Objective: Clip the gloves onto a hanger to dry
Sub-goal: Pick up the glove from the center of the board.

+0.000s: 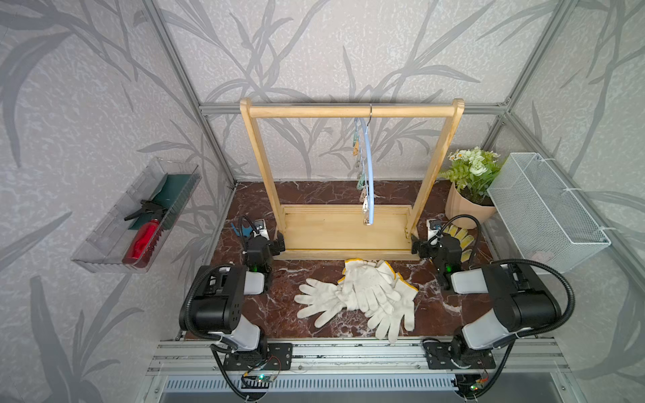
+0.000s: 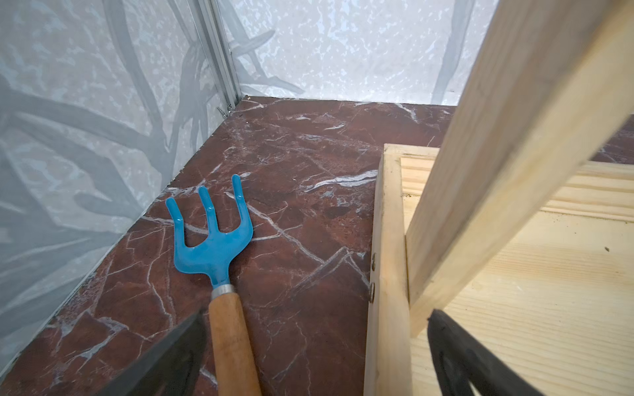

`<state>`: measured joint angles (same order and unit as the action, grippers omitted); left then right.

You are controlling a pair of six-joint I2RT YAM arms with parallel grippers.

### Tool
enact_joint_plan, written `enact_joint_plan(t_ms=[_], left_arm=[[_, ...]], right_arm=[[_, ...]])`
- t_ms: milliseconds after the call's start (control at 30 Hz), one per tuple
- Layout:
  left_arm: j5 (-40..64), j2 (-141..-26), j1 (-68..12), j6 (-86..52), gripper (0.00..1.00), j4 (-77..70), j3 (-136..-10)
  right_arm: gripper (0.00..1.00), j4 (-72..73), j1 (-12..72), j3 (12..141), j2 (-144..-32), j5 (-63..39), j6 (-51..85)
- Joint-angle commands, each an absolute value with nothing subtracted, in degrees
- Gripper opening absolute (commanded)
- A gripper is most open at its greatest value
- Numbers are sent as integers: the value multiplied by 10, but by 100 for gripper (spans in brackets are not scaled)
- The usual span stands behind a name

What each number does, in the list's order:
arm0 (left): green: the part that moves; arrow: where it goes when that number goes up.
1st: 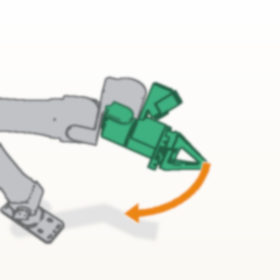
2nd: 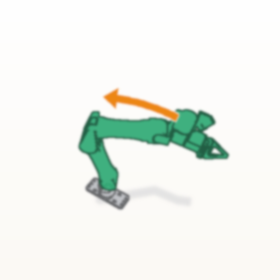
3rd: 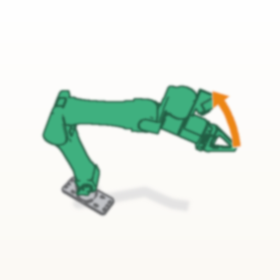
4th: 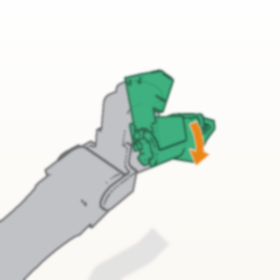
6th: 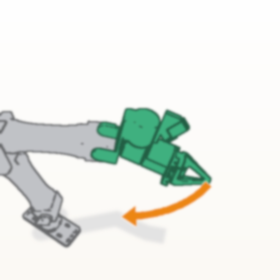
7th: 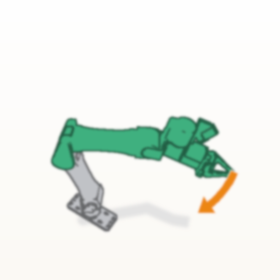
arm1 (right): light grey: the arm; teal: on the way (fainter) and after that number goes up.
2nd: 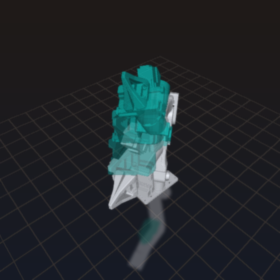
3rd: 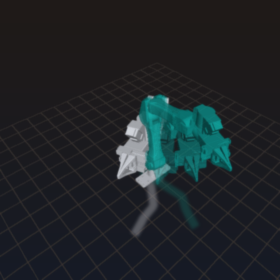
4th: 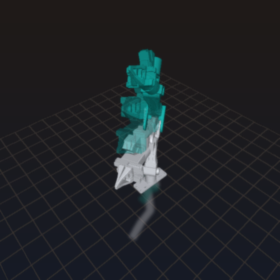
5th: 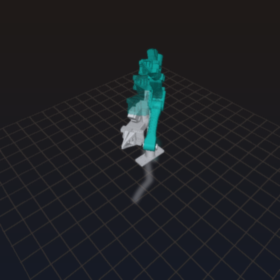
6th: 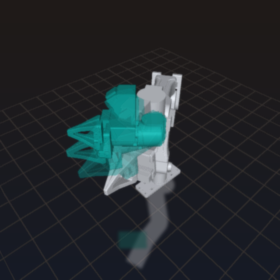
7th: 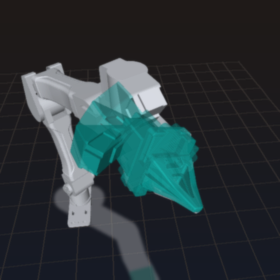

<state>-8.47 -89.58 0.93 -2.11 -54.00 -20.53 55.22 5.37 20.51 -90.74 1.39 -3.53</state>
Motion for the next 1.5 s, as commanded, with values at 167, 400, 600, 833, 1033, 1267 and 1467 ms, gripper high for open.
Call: enact_joint_plan(t_ms=[167, 400, 600, 833, 1033, 1267, 1467], left_arm=[[-82, -896, 11, -23, 99, -538, -216], [-83, -896, 11, -23, 99, -538, -217], [-82, -896, 12, -23, 99, -538, -217], [-83, -895, 12, -23, 99, -542, -215], [-102, -774, 6, -19, 99, -457, -203], [-102, -636, -58, 15, 99, -294, -233], [-103, -590, -144, 34, 98, -216, -261]], right_arm=[[99, 561, 56, 214, -909, 11, -41], [99, 561, 56, 214, -909, 11, -41], [99, 561, 56, 214, -909, 10, -42], [99, 563, 56, 212, -907, 11, -42], [99, 448, 102, 220, -788, 98, -60], [99, 231, 225, 264, -634, 146, -29], [89, 69, 297, 309, -613, 3, 32]])
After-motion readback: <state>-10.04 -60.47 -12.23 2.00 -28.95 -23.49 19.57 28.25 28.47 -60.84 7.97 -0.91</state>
